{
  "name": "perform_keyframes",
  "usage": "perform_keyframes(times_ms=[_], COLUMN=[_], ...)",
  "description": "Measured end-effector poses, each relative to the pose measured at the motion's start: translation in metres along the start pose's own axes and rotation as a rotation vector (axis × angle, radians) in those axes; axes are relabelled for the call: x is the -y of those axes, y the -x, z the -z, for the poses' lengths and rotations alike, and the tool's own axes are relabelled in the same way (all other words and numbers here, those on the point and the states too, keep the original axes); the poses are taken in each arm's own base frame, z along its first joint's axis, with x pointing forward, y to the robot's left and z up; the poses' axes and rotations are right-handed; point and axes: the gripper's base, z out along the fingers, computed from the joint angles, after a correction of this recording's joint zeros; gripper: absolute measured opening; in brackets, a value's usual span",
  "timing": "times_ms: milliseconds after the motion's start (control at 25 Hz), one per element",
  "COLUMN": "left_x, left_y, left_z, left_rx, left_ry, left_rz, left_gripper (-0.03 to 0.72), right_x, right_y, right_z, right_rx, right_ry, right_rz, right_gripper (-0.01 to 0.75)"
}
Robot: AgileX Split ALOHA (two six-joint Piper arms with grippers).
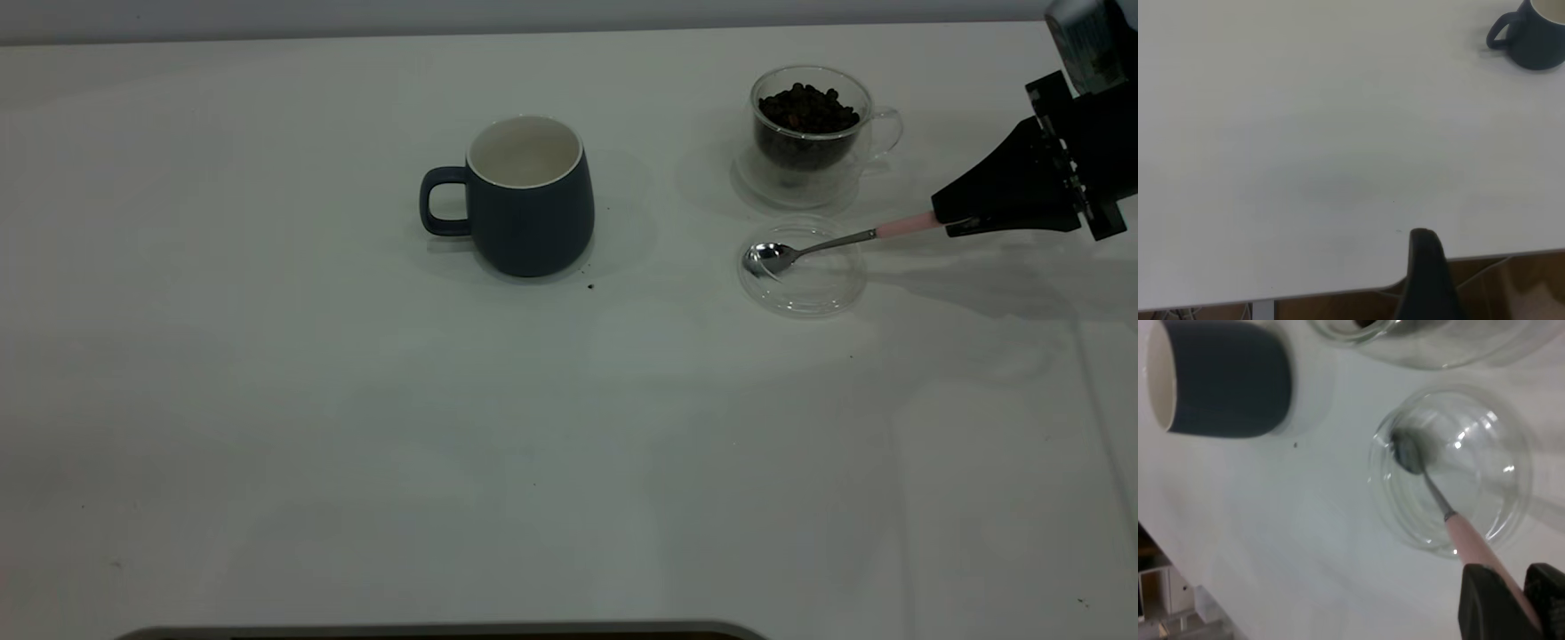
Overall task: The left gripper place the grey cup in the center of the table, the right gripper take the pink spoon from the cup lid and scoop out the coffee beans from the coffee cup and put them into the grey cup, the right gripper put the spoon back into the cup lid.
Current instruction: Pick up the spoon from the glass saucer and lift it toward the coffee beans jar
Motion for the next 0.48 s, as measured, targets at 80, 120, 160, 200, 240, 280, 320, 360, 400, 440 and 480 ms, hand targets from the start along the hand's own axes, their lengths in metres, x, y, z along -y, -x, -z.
perform_keyframes(times_ms=[80,120,160,200,240,280,320,360,400,440,480], left_x=[0.0,0.0,0.0,0.0,0.0,0.0,0.0,0.0,0.0,0.0,0.0], left_y=[0.0,0.0,0.0,0.0,0.0,0.0,0.0,0.0,0.0,0.0,0.0], left_z=[0.0,0.0,0.0,0.0,0.0,0.0,0.0,0.0,0.0,0.0,0.0], left_rx=[0.0,0.0,0.0,0.0,0.0,0.0,0.0,0.0,0.0,0.0,0.0], left_ry=[0.0,0.0,0.0,0.0,0.0,0.0,0.0,0.0,0.0,0.0,0.0], left_rz=[0.0,0.0,0.0,0.0,0.0,0.0,-0.001,-0.001,-0.001,-0.001,-0.001], left_gripper=[0.565,0.565,0.565,0.565,0.565,0.565,0.565,0.565,0.565,0.565,0.565], right_x=[-0.005,-0.008,-0.012,-0.017,-0.023,-0.028,-0.034,-0.041,-0.047,-0.051,-0.057], right_y=[0.002,0.003,0.005,0.007,0.009,0.011,0.012,0.014,0.015,0.016,0.017], right_z=[0.006,0.009,0.014,0.019,0.025,0.03,0.036,0.042,0.048,0.052,0.057], right_rx=[-0.012,-0.019,-0.02,-0.022,-0.025,-0.032,-0.036,-0.043,-0.046,-0.046,-0.043], right_ry=[-0.009,-0.018,-0.027,-0.037,-0.045,-0.049,-0.051,-0.057,-0.061,-0.063,-0.068], right_rz=[0.024,0.033,0.044,0.054,0.065,0.072,0.083,0.093,0.098,0.102,0.109], right_gripper=[0.117,0.115,0.114,0.114,0.114,0.114,0.114,0.114,0.114,0.114,0.114])
